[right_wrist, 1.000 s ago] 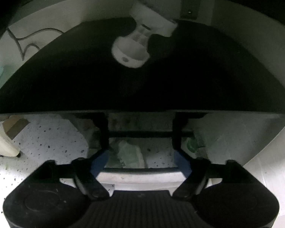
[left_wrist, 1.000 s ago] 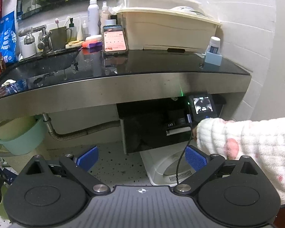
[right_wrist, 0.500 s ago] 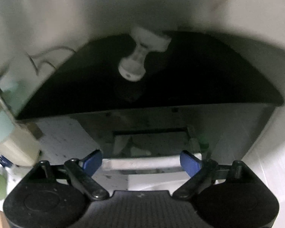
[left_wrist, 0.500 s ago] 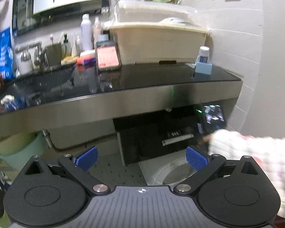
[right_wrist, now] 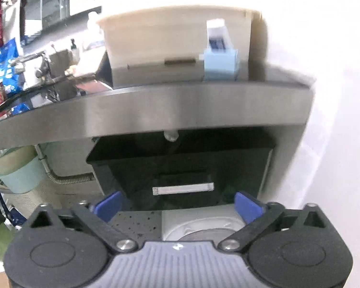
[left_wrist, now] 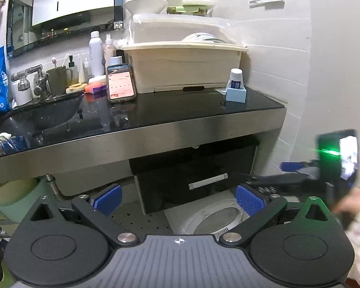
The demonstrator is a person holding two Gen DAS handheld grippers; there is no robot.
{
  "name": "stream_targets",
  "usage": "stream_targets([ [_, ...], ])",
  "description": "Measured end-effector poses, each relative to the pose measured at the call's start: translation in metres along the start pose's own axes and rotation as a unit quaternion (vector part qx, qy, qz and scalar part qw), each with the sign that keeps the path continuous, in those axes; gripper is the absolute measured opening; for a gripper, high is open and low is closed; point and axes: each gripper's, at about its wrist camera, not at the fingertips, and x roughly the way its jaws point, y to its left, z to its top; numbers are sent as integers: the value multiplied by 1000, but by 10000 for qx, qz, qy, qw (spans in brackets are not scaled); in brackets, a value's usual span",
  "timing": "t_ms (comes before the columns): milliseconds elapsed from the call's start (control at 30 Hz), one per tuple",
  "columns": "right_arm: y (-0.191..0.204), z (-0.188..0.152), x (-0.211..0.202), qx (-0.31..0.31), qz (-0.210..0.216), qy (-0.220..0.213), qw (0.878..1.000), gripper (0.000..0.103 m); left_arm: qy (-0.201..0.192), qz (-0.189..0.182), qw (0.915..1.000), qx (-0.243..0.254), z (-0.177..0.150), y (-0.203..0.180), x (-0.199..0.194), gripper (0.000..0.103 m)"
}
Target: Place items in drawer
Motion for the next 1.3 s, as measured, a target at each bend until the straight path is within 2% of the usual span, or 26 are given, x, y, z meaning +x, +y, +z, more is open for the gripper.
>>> stream_targets([
  [333, 18, 37, -84, 82, -488, -783, 9957, 103, -43, 300, 9995, -9, 12, -8, -19, 102],
  [533, 18, 66, -114, 741, -462, -482, 9950, 103, 230, 347, 9989, -200, 19, -8, -24, 102],
  [700, 18, 74, -119, 908, -934, -229, 9912, 102, 388, 572, 9968, -411, 22, -2, -26, 102],
  [800, 20, 72, -119, 909, -981, -49, 9910, 101, 478, 644, 9962, -351, 22, 0, -25, 102],
  [967, 28, 69, -113, 553, -1001, 257, 9931, 101, 620, 700, 9948, -391, 21, 4, -22, 102],
  [1067, 34, 68, -114, 436, -1074, 270, 9929, 101, 642, 739, 9944, -401, 23, 5, -21, 102],
  [1300, 43, 71, -112, 435, -883, 252, 9948, 102, 602, 769, 9945, -372, 28, 7, -21, 102],
])
